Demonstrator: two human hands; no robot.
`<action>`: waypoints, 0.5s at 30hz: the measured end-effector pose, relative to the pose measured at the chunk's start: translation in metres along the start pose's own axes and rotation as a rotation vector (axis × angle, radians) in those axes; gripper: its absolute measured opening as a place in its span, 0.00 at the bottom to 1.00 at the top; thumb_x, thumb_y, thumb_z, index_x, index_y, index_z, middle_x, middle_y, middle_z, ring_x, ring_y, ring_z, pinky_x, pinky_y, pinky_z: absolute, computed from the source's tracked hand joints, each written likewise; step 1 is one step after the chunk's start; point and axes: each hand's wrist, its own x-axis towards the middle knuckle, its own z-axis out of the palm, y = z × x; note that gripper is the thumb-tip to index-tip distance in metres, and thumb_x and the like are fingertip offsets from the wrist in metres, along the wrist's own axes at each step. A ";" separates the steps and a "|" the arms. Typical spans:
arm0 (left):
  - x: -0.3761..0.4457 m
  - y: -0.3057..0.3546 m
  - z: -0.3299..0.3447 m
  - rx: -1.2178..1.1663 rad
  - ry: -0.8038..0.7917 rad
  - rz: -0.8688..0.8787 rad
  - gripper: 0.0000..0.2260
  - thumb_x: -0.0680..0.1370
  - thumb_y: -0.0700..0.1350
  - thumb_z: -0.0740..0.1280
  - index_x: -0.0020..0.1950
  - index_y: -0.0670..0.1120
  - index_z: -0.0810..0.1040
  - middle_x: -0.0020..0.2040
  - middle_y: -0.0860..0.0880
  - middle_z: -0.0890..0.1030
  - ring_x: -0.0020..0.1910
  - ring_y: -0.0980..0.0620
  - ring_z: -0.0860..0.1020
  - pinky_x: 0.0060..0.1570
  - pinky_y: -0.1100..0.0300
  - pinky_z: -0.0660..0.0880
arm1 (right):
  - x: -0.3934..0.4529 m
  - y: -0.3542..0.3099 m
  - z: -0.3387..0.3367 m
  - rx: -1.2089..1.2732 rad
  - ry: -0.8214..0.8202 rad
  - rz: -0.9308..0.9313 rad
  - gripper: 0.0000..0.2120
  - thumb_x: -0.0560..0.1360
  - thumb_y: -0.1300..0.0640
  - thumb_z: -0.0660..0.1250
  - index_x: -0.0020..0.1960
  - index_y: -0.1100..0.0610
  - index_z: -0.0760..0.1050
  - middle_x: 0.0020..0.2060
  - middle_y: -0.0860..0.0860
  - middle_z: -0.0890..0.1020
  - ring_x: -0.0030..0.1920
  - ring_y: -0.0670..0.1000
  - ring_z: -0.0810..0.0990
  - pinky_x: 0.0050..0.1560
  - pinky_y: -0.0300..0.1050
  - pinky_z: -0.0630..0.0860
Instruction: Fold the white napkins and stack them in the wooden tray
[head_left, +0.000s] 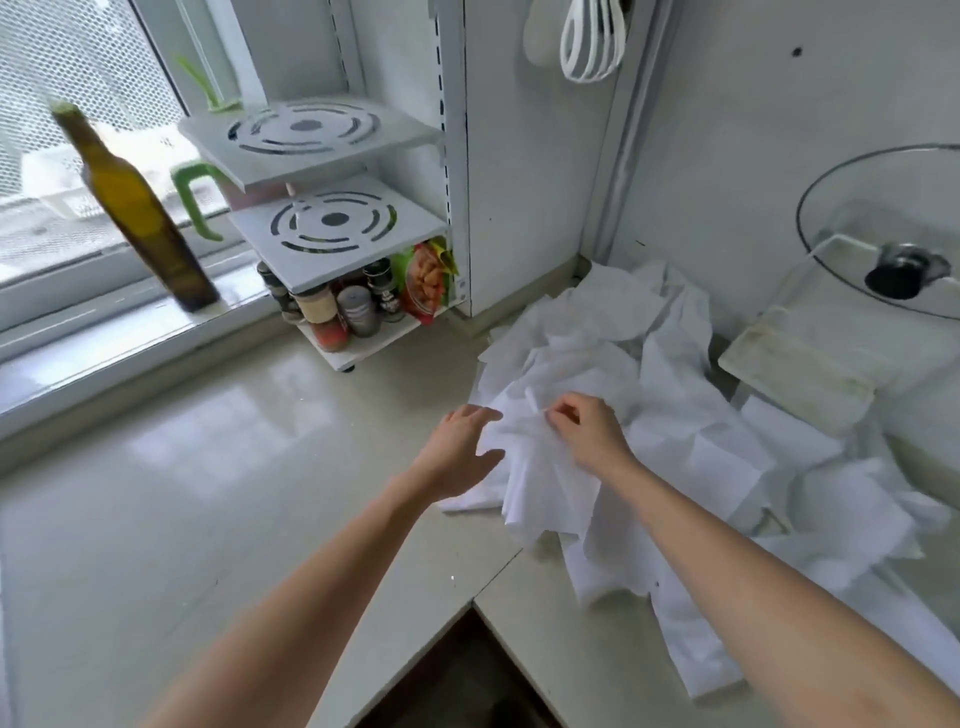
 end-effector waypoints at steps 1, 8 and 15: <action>0.002 0.001 -0.006 -0.124 0.017 -0.014 0.21 0.78 0.46 0.66 0.71 0.48 0.69 0.70 0.48 0.69 0.69 0.50 0.67 0.66 0.60 0.63 | 0.005 -0.010 -0.006 0.155 0.015 0.003 0.10 0.78 0.60 0.64 0.40 0.63 0.73 0.32 0.52 0.75 0.36 0.51 0.73 0.35 0.37 0.67; 0.014 0.030 -0.069 -0.648 0.079 0.067 0.30 0.75 0.52 0.71 0.74 0.55 0.64 0.68 0.63 0.66 0.65 0.67 0.64 0.64 0.69 0.62 | 0.027 -0.089 -0.068 0.486 0.088 -0.181 0.08 0.78 0.57 0.65 0.42 0.59 0.76 0.32 0.50 0.76 0.31 0.44 0.72 0.34 0.35 0.68; 0.022 0.057 -0.119 -0.776 0.201 0.267 0.13 0.75 0.52 0.70 0.59 0.54 0.79 0.57 0.56 0.82 0.57 0.60 0.78 0.57 0.65 0.73 | 0.026 -0.146 -0.108 0.437 -0.060 -0.323 0.08 0.77 0.57 0.67 0.39 0.56 0.77 0.35 0.54 0.77 0.35 0.49 0.72 0.37 0.42 0.68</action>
